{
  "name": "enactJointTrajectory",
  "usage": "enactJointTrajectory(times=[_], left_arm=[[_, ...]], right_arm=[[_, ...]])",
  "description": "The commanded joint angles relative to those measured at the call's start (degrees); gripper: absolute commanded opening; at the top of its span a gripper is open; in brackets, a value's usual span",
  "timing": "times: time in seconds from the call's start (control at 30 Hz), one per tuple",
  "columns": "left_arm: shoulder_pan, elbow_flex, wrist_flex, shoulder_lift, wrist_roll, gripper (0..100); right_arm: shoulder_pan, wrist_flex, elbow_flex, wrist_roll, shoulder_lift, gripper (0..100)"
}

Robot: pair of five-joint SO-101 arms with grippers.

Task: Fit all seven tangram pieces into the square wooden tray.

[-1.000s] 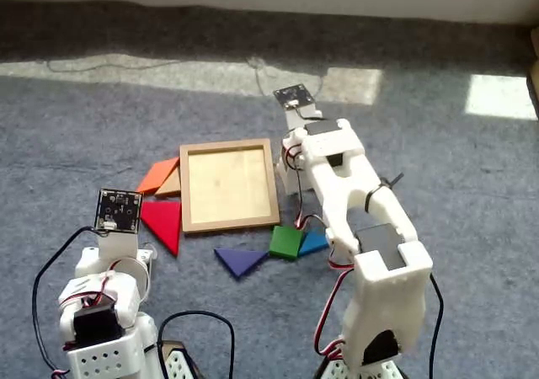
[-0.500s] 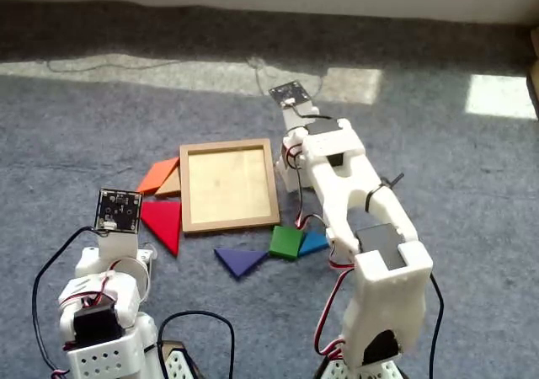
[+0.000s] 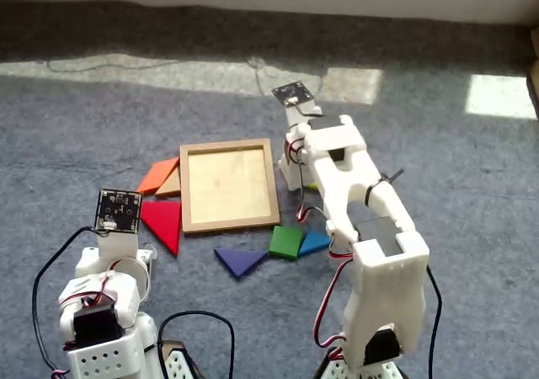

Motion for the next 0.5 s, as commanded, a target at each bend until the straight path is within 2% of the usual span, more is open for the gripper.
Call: enactJointTrajectory(times=[0.0, 0.3, 0.47], left_arm=[[-0.3, -0.3, -1.1, -0.4, -0.4, 19], [-0.3, 0.4, -2.4, -0.4, -0.4, 19], [-0.3, 0.8, -3.4, -0.4, -0.4, 19]], right_arm=[[1.6, 0.1, -1.0, 0.4, 0.3, 20.9], [2.0, 3.2, -1.4, 0.4, -0.2, 19.9], [2.1, 6.5, -4.7, -0.1, -7.2, 19.9]])
